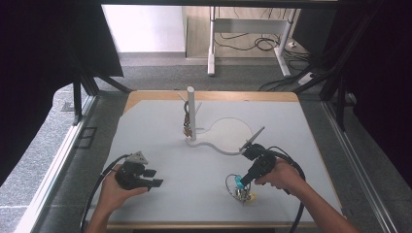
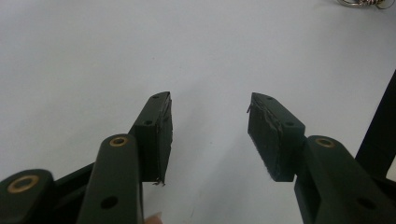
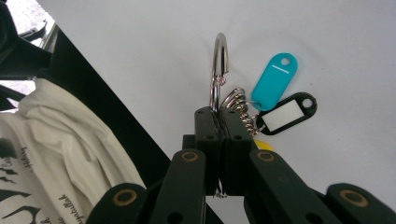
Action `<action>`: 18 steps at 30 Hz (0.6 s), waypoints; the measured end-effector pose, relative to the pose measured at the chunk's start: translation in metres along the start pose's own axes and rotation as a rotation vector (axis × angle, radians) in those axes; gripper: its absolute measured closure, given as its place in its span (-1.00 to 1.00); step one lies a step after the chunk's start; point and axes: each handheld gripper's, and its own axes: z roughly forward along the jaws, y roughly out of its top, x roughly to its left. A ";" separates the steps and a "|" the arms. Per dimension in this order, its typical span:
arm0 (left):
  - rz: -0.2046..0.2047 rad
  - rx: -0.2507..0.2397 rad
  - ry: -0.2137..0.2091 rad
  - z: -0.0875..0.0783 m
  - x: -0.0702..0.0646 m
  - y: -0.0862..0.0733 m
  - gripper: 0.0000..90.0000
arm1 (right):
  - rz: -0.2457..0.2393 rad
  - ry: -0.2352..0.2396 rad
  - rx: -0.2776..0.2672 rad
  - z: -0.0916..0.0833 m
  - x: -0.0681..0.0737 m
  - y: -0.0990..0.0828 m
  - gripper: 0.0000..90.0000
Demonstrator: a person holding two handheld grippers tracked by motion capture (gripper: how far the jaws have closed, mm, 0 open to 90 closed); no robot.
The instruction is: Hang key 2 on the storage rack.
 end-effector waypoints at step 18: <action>-0.004 -0.009 0.001 -0.001 0.002 -0.001 0.12 | -0.034 -0.004 -0.002 -0.045 0.001 0.020 0.97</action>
